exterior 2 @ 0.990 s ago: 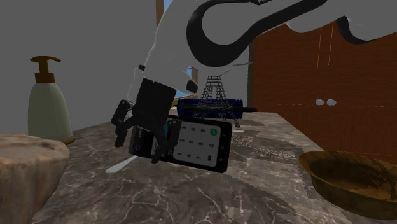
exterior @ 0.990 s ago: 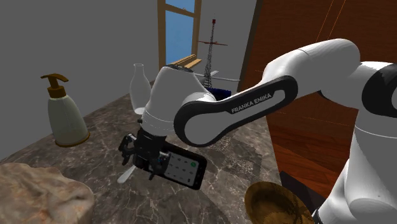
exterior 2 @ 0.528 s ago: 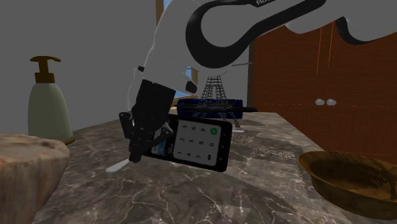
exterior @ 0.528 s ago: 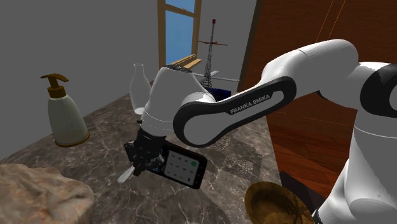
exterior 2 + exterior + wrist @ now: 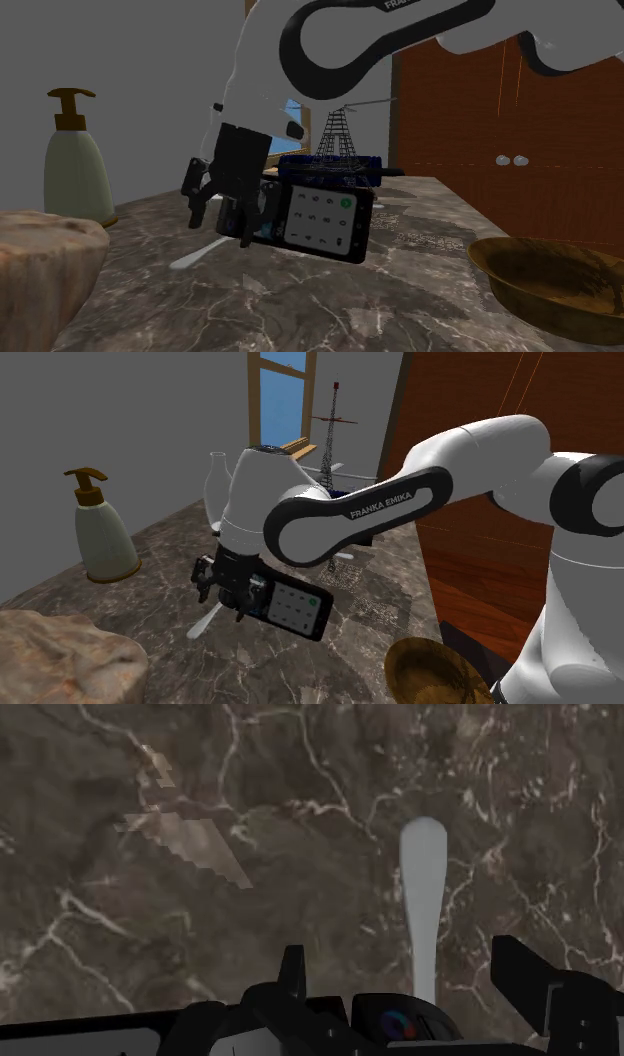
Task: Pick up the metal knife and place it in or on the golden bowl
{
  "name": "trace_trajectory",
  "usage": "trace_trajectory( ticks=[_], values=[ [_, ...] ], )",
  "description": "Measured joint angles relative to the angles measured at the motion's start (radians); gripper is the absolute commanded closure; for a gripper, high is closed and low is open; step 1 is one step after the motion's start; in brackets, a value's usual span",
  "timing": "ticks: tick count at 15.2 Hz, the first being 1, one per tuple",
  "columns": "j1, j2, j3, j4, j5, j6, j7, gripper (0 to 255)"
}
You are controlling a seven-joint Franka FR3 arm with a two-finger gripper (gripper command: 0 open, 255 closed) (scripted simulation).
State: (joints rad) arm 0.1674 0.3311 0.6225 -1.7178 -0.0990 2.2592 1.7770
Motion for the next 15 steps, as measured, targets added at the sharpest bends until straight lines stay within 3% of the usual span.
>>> trace_trajectory(
  ticks=[8,10,15],
  values=[
    [0.061,0.199,-0.101,0.420,-0.142,-0.442,0.000,0],
    [0.071,0.220,-0.107,0.445,-0.152,-0.457,0.002,0],
    [0.061,0.203,-0.103,0.379,-0.153,-0.382,0.008,0]
  ],
)
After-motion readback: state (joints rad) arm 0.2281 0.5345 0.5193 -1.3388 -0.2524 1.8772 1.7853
